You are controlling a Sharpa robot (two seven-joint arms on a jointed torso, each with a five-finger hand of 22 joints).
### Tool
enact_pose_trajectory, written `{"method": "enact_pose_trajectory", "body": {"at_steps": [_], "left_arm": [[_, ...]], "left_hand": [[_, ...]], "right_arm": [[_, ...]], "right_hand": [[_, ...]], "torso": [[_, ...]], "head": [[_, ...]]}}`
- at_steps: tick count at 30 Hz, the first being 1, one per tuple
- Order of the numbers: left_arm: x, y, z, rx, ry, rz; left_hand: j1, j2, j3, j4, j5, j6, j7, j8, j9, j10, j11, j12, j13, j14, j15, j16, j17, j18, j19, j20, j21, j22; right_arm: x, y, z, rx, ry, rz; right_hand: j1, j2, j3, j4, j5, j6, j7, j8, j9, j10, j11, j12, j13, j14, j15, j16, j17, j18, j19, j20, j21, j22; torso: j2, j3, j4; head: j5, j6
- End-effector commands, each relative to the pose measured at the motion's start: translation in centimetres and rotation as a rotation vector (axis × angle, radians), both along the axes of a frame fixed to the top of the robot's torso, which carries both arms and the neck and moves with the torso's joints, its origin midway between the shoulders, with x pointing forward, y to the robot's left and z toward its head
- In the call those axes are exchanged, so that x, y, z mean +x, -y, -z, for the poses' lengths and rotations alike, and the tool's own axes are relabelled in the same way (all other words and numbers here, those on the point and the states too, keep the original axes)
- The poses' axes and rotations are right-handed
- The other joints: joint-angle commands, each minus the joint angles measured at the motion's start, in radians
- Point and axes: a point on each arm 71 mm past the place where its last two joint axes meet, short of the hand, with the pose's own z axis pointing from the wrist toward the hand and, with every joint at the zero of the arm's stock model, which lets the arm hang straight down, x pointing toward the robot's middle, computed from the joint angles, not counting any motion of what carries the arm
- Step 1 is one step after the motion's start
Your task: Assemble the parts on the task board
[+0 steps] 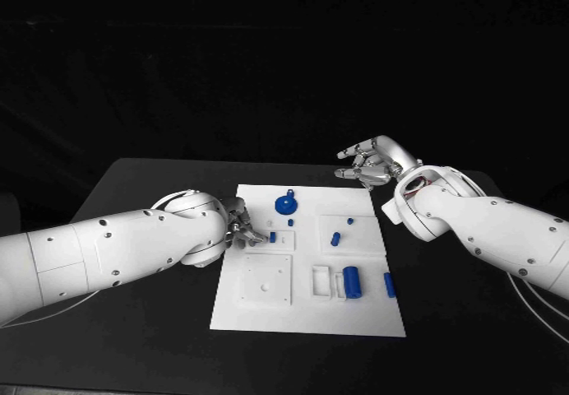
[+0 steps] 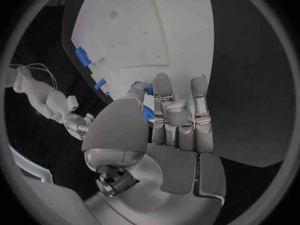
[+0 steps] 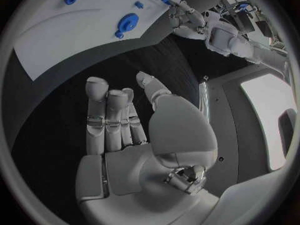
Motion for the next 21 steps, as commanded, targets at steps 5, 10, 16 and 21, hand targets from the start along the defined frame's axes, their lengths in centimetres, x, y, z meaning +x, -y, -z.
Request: {"method": "enact_pose_trajectory", "body": {"at_steps": [5, 10, 16, 21], "left_arm": [[-0.1, -0.2, 0.2, -0.005, 0.002, -0.002], [0.0, -0.4, 0.1, -0.008, 0.009, -0.009], [0.1, -0.8, 0.1, -0.017, 0.018, -0.021], [0.1, -1.1, 0.1, -0.037, 0.016, -0.037]], "left_hand": [[-0.002, -0.014, 0.003, 0.019, -0.007, -0.004, 0.003, -0.003, 0.003, 0.051, -0.003, 0.001, 0.000, 0.001, -0.008, 0.000, -0.002, -0.011, 0.008, 0.002, -0.006, 0.019], [-0.008, -0.023, 0.003, 0.038, -0.013, -0.004, 0.003, -0.002, 0.004, 0.051, -0.003, -0.001, 0.000, 0.001, -0.008, -0.002, -0.006, -0.012, 0.008, 0.001, -0.006, 0.019], [-0.050, -0.048, 0.008, 0.088, -0.082, -0.005, 0.010, -0.011, -0.005, 0.051, 0.001, -0.006, -0.001, -0.001, -0.007, -0.010, -0.018, -0.013, 0.007, 0.001, -0.009, 0.018], [-0.273, -0.067, 0.053, 0.098, -0.068, -0.007, 0.013, -0.019, -0.016, 0.051, 0.003, -0.016, -0.003, -0.003, -0.008, -0.020, -0.034, -0.014, 0.007, -0.001, -0.011, 0.018]], "right_arm": [[-0.1, -0.1, 0.0, -0.002, 0.004, -0.009], [-0.1, -0.1, 0.1, -0.002, 0.003, -0.009], [-0.1, 0.0, 0.2, -0.002, 0.001, -0.007], [-0.1, 0.0, 0.2, -0.003, -0.001, -0.007]], "right_hand": [[0.001, -0.005, -0.001, -0.007, 0.004, -0.005, 0.002, -0.005, 0.000, 0.002, -0.003, 0.000, -0.002, -0.003, -0.003, -0.001, -0.001, 0.016, 0.032, 0.000, 0.001, 0.058], [0.001, -0.005, -0.001, -0.007, 0.004, -0.005, 0.002, -0.005, 0.000, 0.002, -0.003, 0.000, -0.002, -0.003, -0.003, -0.001, -0.001, 0.016, 0.032, 0.000, 0.001, 0.058], [-0.002, -0.003, -0.002, -0.008, 0.005, -0.006, 0.002, -0.005, 0.000, 0.001, -0.003, 0.000, -0.003, -0.003, -0.003, -0.001, -0.001, 0.016, 0.032, 0.000, -0.001, 0.057], [-0.002, -0.003, 0.000, -0.009, 0.008, -0.007, 0.002, -0.006, 0.000, 0.001, -0.003, 0.000, -0.003, -0.003, -0.003, -0.001, -0.001, 0.016, 0.032, 0.000, 0.000, 0.057]], "torso": [[0.000, -0.0001, 0.0003], [0.000, -0.0009, -0.0002], [-0.001, -0.0002, 0.0004], [0.000, -0.0001, 0.0004]], "head": [[-0.001, -0.001], [-0.001, 0.000], [-0.001, 0.005], [0.002, 0.013]]}}
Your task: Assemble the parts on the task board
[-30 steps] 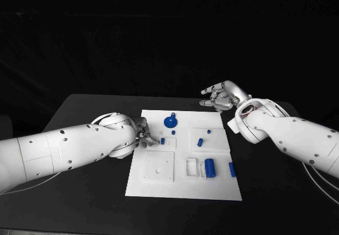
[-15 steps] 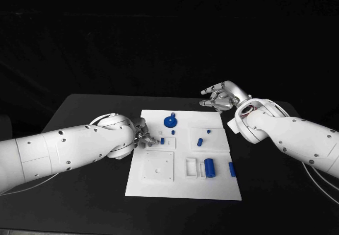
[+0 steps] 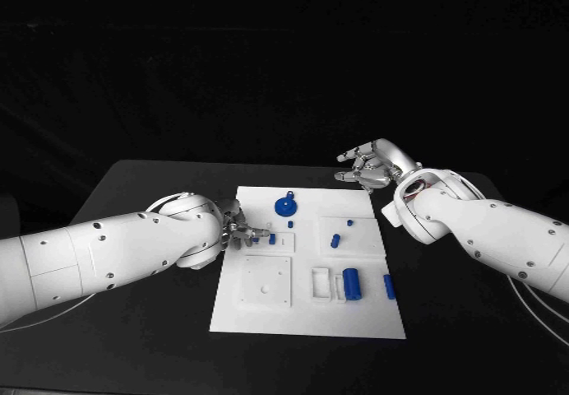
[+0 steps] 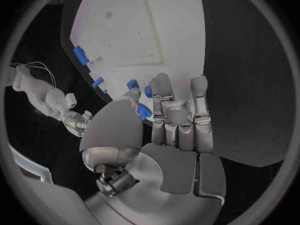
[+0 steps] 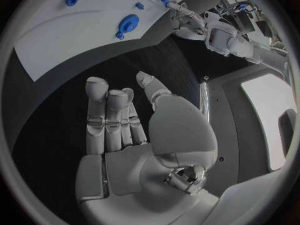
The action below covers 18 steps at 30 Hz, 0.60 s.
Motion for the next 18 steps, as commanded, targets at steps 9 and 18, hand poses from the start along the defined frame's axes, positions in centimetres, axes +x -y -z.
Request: {"method": "enact_pose_trajectory", "body": {"at_steps": [9, 18], "left_arm": [[-0.11, -0.08, 0.16, -0.054, -0.019, -0.015], [-0.05, -0.81, 0.10, -0.063, -0.017, -0.033]], "left_hand": [[0.033, -0.026, -0.015, -0.001, -0.034, -0.004, 0.009, -0.001, -0.006, 0.051, 0.004, -0.015, -0.001, 0.000, -0.004, -0.014, -0.015, -0.015, 0.007, -0.001, -0.009, 0.018], [0.035, -0.027, -0.016, -0.001, -0.050, -0.006, 0.009, 0.001, -0.009, 0.050, 0.004, -0.019, 0.000, -0.001, -0.005, -0.019, -0.021, -0.015, 0.008, -0.002, -0.013, 0.018]], "right_arm": [[-0.04, -0.06, 0.10, -0.002, 0.001, -0.008], [-0.05, -0.03, 0.14, -0.002, 0.000, -0.007]], "right_hand": [[-0.002, -0.002, 0.002, -0.005, 0.006, -0.005, 0.000, -0.006, 0.000, 0.001, -0.003, 0.000, -0.001, -0.003, -0.003, -0.001, 0.000, 0.016, 0.032, 0.000, 0.000, 0.057], [-0.002, -0.002, 0.002, -0.005, 0.006, -0.005, 0.000, -0.006, 0.000, 0.001, -0.003, 0.000, -0.001, -0.003, -0.003, -0.001, 0.000, 0.016, 0.032, 0.000, 0.000, 0.057]], "torso": [[0.000, 0.0008, 0.0003], [0.001, 0.0013, -0.0001]], "head": [[0.003, 0.000], [0.002, 0.003]]}}
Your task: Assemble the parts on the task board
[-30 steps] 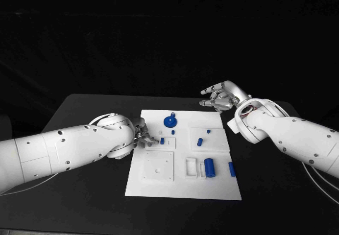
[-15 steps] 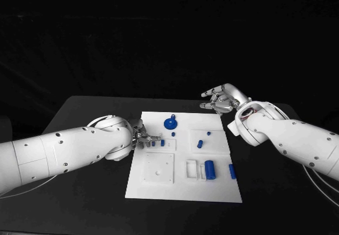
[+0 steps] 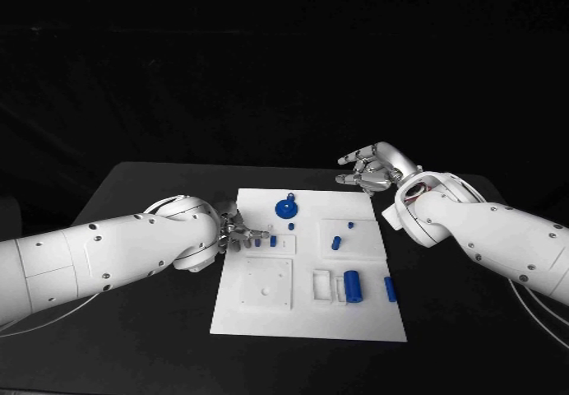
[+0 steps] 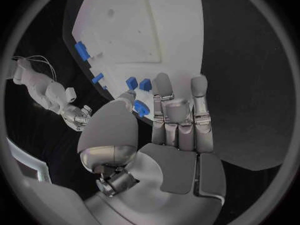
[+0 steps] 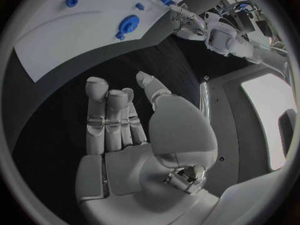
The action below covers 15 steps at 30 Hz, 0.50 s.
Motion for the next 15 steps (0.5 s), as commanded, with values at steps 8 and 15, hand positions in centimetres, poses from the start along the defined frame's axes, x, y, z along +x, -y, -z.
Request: {"method": "enact_pose_trajectory", "body": {"at_steps": [8, 15], "left_arm": [[0.05, -0.65, -0.28, -0.057, 0.019, -0.019], [0.01, -0.99, -0.99, -0.147, 0.048, -0.017]], "left_hand": [[0.083, 0.018, 0.001, -0.005, -0.009, -0.011, 0.008, 0.007, -0.002, 0.051, 0.008, -0.036, -0.008, -0.012, -0.002, -0.037, -0.033, -0.015, 0.004, 0.000, -0.021, 0.015], [0.162, 0.053, -0.019, -0.019, 0.013, -0.063, 0.035, -0.045, -0.057, 0.048, 0.028, -0.183, -0.038, -0.029, 0.015, -0.080, -0.046, -0.015, -0.004, 0.015, -0.075, 0.010]], "right_arm": [[-0.03, -0.03, 0.10, -0.001, 0.001, -0.008], [-0.05, 0.06, 0.19, -0.001, -0.001, -0.006]], "right_hand": [[-0.006, -0.002, 0.004, -0.006, 0.005, -0.004, 0.000, -0.006, 0.000, 0.001, -0.003, 0.000, -0.001, -0.002, -0.003, 0.000, 0.000, 0.016, 0.033, 0.000, 0.002, 0.058], [-0.006, -0.002, 0.005, -0.006, 0.005, -0.004, 0.000, -0.006, 0.000, 0.001, -0.003, 0.000, -0.001, -0.002, -0.003, 0.000, 0.000, 0.016, 0.033, 0.000, 0.003, 0.058]], "torso": [[0.000, -0.0002, 0.0000], [0.000, 0.0002, 0.0009]], "head": [[0.002, -0.002], [-0.004, 0.001]]}}
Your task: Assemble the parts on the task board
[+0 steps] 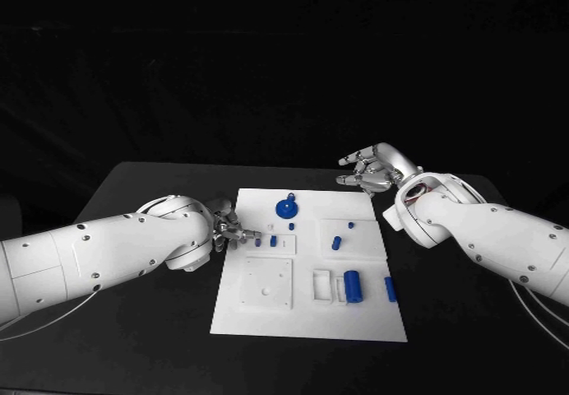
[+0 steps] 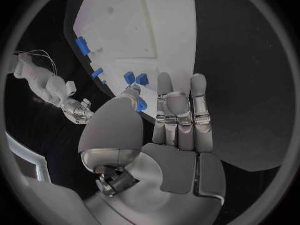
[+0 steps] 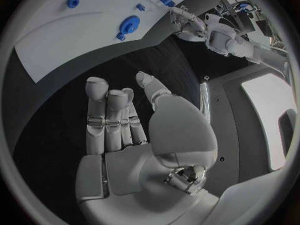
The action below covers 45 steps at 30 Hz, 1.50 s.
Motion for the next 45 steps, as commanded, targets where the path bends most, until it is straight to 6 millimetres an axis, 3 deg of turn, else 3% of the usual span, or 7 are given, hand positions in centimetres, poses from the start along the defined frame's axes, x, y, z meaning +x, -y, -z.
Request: {"method": "enact_pose_trajectory", "body": {"at_steps": [1, 6, 10, 14, 19, 36, 45], "left_arm": [[0.0, 0.5, -0.6, -0.092, 0.035, 0.018], [-0.2, 0.7, -0.9, -0.105, 0.022, 0.045], [-0.4, 0.9, -1.0, -0.104, 0.012, 0.059], [-0.6, 1.0, -1.0, -0.103, 0.004, 0.070], [-0.8, 1.2, -0.8, -0.054, -0.025, 0.089], [-0.6, 1.3, -0.5, 0.047, -0.046, 0.106], [-0.4, 1.8, -0.4, 0.045, -0.046, 0.114]], "left_hand": [[0.026, 0.010, -0.007, -0.010, 0.005, -0.009, 0.010, -0.035, -0.032, 0.047, 0.011, -0.054, -0.013, -0.007, 0.006, -0.008, 0.000, -0.014, 0.003, 0.010, -0.015, 0.011], [0.079, 0.045, -0.031, -0.074, 0.018, 0.017, 0.015, -0.120, -0.088, 0.047, 0.007, -0.050, -0.001, -0.005, 0.007, -0.008, 0.007, -0.012, 0.012, 0.012, -0.033, 0.017], [0.069, 0.036, -0.033, -0.066, 0.020, 0.046, 0.013, -0.151, -0.097, 0.048, 0.004, -0.011, 0.015, 0.002, 0.003, -0.005, 0.011, -0.014, 0.019, 0.008, -0.036, 0.018], [0.044, 0.007, -0.022, -0.023, 0.018, 0.055, 0.010, -0.150, -0.073, 0.047, 0.001, 0.019, 0.028, 0.005, -0.001, 0.007, 0.020, -0.015, 0.025, 0.005, -0.033, 0.019], [0.039, -0.008, -0.023, -0.005, 0.002, 0.048, 0.011, -0.152, -0.036, 0.047, 0.003, 0.029, 0.031, 0.002, -0.001, 0.011, 0.024, -0.015, 0.023, 0.005, -0.027, 0.020], [0.044, -0.006, -0.020, -0.006, -0.002, 0.046, 0.012, -0.155, -0.031, 0.047, 0.004, 0.030, 0.033, 0.002, -0.001, 0.010, 0.023, -0.015, 0.022, 0.005, -0.024, 0.020], [0.048, 0.016, -0.018, -0.012, 0.001, 0.036, 0.014, -0.158, -0.028, 0.047, 0.006, 0.029, 0.033, 0.003, -0.001, 0.010, 0.022, -0.015, 0.022, 0.005, -0.022, 0.019]], "right_arm": [[0.0, 0.0, 0.0, -0.001, 0.003, -0.008], [0.0, 0.0, 0.0, -0.001, 0.001, -0.007], [-0.1, 0.1, 0.1, -0.002, 0.000, -0.006], [-0.1, 0.1, 0.1, -0.002, -0.001, -0.005], [-0.1, 0.1, 0.0, -0.003, -0.002, -0.005], [-0.1, 0.1, 0.0, -0.003, -0.003, -0.005], [-0.1, 0.1, 0.0, -0.002, -0.002, -0.006]], "right_hand": [[-0.006, -0.002, 0.002, -0.003, 0.005, -0.004, 0.000, -0.006, 0.000, 0.001, -0.003, 0.000, -0.002, -0.002, -0.003, 0.000, 0.000, 0.016, 0.033, 0.000, 0.003, 0.058], [-0.006, -0.002, 0.002, -0.003, 0.005, -0.004, 0.000, -0.006, 0.000, 0.001, -0.003, 0.000, -0.002, -0.002, -0.003, 0.000, 0.000, 0.016, 0.033, 0.000, 0.003, 0.058], [-0.006, -0.002, 0.002, -0.003, 0.005, -0.004, 0.000, -0.006, 0.000, 0.001, -0.003, 0.000, -0.002, -0.002, -0.003, 0.000, 0.000, 0.016, 0.033, 0.000, 0.003, 0.058], [-0.005, -0.002, 0.004, -0.005, 0.006, -0.005, 0.000, -0.006, 0.000, 0.002, -0.004, 0.001, -0.001, -0.002, -0.003, 0.000, 0.001, 0.016, 0.033, 0.000, 0.003, 0.058], [-0.005, -0.002, 0.004, -0.005, 0.006, -0.005, 0.000, -0.006, 0.000, 0.002, -0.004, 0.001, -0.001, -0.002, -0.003, 0.000, 0.001, 0.016, 0.033, 0.000, 0.003, 0.058], [-0.005, -0.002, 0.004, -0.005, 0.006, -0.005, 0.000, -0.006, 0.000, 0.002, -0.004, 0.001, -0.001, -0.002, -0.003, 0.000, 0.001, 0.016, 0.033, 0.000, 0.003, 0.058], [-0.006, -0.002, 0.006, -0.006, 0.006, -0.006, 0.000, -0.006, 0.000, 0.002, -0.004, 0.001, -0.002, -0.002, -0.003, 0.000, 0.001, 0.016, 0.033, 0.000, 0.006, 0.059]], "torso": [[0.000, 0.0001, 0.0006], [0.000, -0.0005, -0.0003], [0.001, -0.0003, -0.0006], [0.001, -0.0004, -0.0006], [0.001, 0.0008, -0.0010], [0.001, -0.0003, -0.0009], [0.002, -0.0004, -0.0023]], "head": [[-0.003, 0.001], [-0.004, 0.001], [-0.004, 0.002], [-0.004, 0.002], [-0.004, 0.001], [-0.006, 0.000], [-0.010, -0.003]]}}
